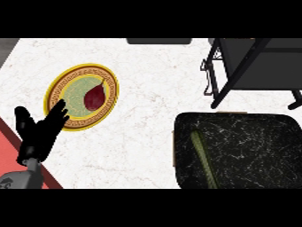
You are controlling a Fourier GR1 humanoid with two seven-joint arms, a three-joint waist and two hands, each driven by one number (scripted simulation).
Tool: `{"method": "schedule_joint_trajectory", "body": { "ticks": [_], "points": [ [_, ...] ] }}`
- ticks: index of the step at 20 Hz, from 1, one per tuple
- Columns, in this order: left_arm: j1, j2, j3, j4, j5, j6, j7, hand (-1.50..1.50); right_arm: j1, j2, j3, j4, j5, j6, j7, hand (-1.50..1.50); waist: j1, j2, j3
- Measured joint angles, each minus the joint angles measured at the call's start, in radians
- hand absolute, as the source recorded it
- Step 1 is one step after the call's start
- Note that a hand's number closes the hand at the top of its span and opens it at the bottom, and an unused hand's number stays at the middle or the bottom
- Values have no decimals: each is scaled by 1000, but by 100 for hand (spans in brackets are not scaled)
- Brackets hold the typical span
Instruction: Pick the lemon from the tray and place it in the tiered shelf
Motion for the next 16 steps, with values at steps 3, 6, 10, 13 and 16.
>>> {"method": "schedule_joint_trajectory", "body": {
  "ticks": [3, 6, 10, 13, 16],
  "points": [
    [-3, -3, 3, -4, 3, 3, 8, 0, -31, -2, 4, 30, 16, 0, 6, 150, 1, 1, -1],
    [-6, -1, 3, -4, 4, 5, 19, 0, -50, 5, -60, 67, -22, -37, 33, -150, 0, 1, -2],
    [2, 1, 4, -12, 5, 0, 19, 0, -82, 32, -125, 97, -72, -78, 77, -150, 1, 1, -3],
    [10, 3, 10, -22, 12, -4, 28, 0, -89, 40, -185, 101, -131, -92, 96, -150, -2, 1, -5],
    [14, 1, 7, -18, 0, -3, 18, 0, -106, 40, -244, 121, -187, -107, 101, -150, -2, 1, -4]
  ]
}}
